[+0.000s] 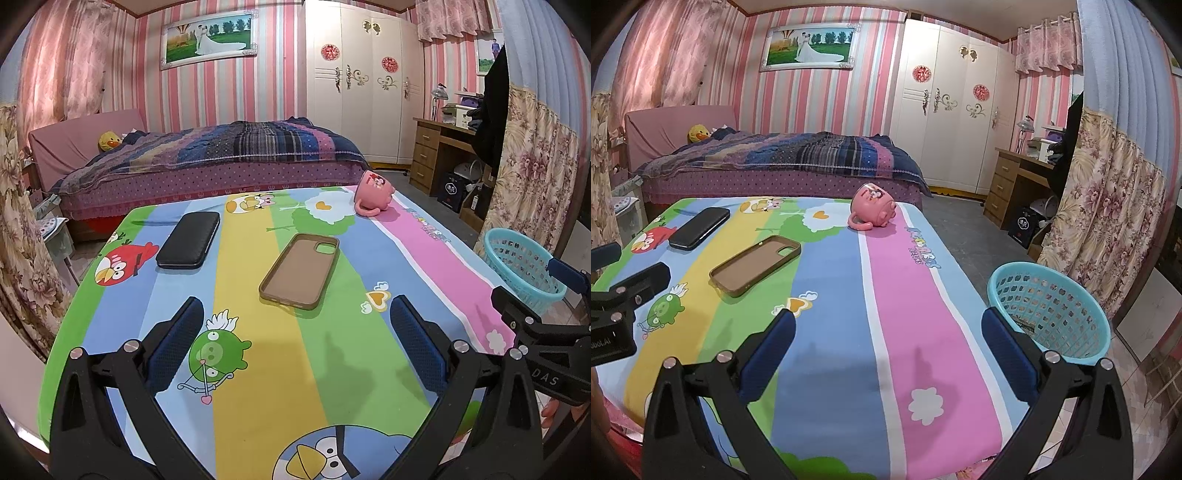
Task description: Collect trash
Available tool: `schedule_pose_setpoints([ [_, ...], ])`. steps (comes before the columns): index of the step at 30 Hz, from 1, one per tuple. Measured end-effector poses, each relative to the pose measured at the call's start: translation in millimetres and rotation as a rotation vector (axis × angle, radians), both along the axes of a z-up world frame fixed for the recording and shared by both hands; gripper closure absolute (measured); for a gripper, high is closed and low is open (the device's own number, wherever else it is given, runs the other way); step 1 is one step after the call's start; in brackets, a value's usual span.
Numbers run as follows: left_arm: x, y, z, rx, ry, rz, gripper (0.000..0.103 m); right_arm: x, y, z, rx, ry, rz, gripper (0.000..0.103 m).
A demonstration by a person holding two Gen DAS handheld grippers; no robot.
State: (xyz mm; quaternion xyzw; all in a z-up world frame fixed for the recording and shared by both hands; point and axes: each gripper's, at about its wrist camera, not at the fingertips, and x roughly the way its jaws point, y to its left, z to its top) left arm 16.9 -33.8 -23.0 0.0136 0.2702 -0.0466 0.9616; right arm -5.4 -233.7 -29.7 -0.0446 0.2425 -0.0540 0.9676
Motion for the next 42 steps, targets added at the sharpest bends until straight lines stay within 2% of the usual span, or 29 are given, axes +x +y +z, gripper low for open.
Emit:
schedule_pose_setpoints([
  [17, -0.8, -5.8, 0.8, 0.020, -0.013, 0.005, 0.005, -1.8, -1.2, 3.5, 0.015, -0.014, 0.001, 0.005],
  [42, -4.2, -7.0, 4.4, 0.009, -0.019, -0.006, 0.005, -0.1, -2.3, 1.9, -0.006, -0.004, -0.002, 0.005],
])
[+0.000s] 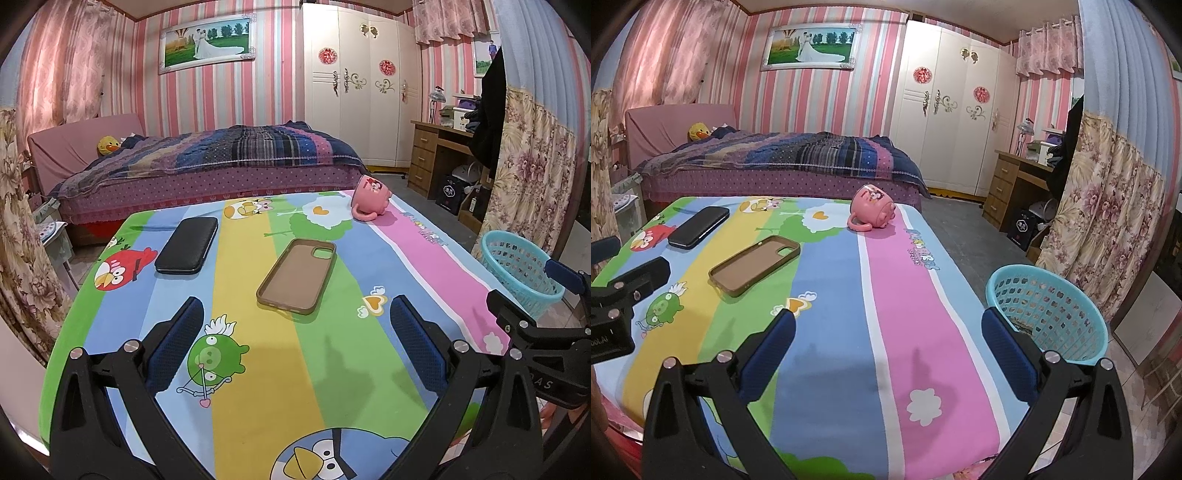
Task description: Collect trash
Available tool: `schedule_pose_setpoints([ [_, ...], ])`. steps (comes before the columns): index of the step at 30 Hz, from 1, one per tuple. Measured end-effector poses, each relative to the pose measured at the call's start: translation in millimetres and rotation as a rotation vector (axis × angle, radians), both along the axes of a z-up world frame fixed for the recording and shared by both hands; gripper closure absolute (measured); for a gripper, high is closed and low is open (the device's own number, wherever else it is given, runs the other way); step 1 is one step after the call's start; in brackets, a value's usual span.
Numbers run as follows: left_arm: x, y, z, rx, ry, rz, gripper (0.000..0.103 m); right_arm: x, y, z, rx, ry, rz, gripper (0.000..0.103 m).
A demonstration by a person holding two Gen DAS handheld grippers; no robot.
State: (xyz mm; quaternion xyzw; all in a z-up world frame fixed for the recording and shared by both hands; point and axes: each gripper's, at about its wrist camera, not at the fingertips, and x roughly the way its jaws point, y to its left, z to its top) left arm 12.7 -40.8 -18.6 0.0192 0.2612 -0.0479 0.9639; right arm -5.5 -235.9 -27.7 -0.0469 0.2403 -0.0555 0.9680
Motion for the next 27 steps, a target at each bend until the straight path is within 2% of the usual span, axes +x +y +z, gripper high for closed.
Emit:
schedule_pose_setpoints([
  [27, -0.6, -1.3, 1.9, -0.004, -0.002, 0.001, 0.005, -0.5, -7.9, 1.0, 0.009, -0.013, -0.008, 0.005],
])
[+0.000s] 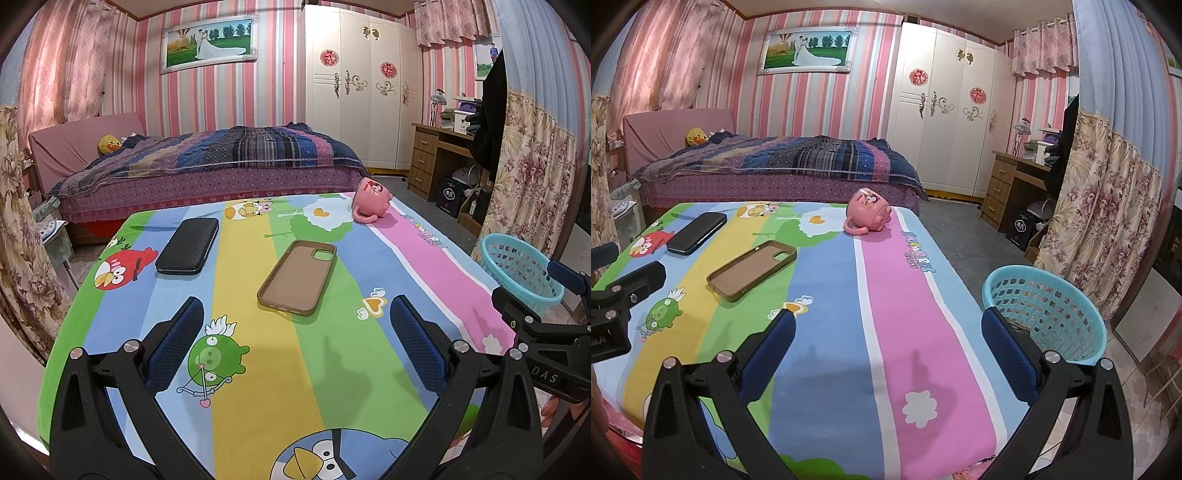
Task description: Collect trash
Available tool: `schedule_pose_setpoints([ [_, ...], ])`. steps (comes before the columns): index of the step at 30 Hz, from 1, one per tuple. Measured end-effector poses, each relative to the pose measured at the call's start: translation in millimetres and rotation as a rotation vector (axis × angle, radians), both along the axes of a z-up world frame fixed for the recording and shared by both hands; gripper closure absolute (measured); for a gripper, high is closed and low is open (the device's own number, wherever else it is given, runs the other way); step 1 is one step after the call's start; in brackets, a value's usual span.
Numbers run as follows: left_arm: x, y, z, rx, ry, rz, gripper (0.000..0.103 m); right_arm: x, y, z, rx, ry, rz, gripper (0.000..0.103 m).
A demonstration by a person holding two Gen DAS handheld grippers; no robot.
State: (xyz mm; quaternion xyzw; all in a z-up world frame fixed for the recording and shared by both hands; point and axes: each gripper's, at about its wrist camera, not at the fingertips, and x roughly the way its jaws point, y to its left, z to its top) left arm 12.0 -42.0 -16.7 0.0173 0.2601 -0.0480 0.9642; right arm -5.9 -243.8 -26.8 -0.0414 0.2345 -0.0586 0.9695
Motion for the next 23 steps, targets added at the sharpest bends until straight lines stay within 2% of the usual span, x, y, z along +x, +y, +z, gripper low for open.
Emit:
schedule_pose_setpoints([
  [23, 2.5, 1.9, 2.4, -0.038, 0.011, 0.018, 0.005, 0.5, -0.5, -0.6, -0.001, 0.002, 0.000, 0.005],
])
